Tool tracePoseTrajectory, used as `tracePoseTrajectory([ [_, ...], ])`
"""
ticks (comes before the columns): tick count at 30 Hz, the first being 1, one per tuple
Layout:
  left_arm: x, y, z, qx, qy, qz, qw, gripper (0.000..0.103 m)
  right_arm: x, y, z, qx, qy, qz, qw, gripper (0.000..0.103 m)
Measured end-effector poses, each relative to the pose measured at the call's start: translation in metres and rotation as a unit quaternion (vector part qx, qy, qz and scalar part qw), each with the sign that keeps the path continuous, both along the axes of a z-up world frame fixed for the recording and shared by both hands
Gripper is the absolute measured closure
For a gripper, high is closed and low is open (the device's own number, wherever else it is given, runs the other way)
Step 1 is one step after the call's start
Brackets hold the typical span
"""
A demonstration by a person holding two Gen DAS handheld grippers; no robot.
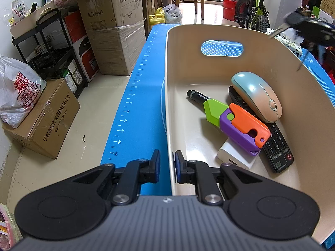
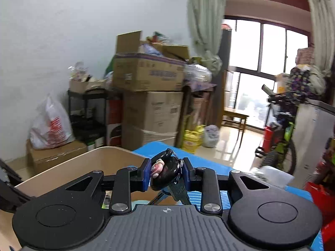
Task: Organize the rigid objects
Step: 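Lift the keys with the right gripper and carry them toward the basket, then lower the keys into the basket and open the right gripper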
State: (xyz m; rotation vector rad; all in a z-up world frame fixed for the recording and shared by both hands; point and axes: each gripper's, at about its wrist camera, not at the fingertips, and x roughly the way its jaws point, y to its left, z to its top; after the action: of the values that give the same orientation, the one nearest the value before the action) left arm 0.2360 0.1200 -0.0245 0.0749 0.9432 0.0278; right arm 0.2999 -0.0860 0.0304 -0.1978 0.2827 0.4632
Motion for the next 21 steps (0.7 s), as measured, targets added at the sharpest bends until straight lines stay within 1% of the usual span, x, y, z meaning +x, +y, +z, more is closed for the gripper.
tracePoseTrajectory([
  [4,0.0,0.0,0.0,0.0,0.0,0.0,1.0,0.085,0.0,0.032,-0.006,-0.026,0.017,0.042,0.999,0.065],
  [9,0.0,0.0,0.0,0.0,0.0,0.0,1.0,0.085,-0.002,0.065,-0.015,-0.063,0.04,0.07,0.995,0.065],
  [13,0.0,0.0,0.0,0.0,0.0,0.0,1.0,0.085,0.008,0.08,-0.016,-0.076,0.097,0.085,0.989,0.065],
  [17,0.0,0.001,0.001,0.0,0.0,0.0,1.0,0.085,0.018,0.091,-0.023,-0.114,0.145,0.08,0.98,0.065],
  [21,0.0,0.001,0.001,0.0,-0.001,0.0,1.0,0.085,0.022,0.096,-0.029,-0.129,0.169,0.082,0.974,0.064],
])
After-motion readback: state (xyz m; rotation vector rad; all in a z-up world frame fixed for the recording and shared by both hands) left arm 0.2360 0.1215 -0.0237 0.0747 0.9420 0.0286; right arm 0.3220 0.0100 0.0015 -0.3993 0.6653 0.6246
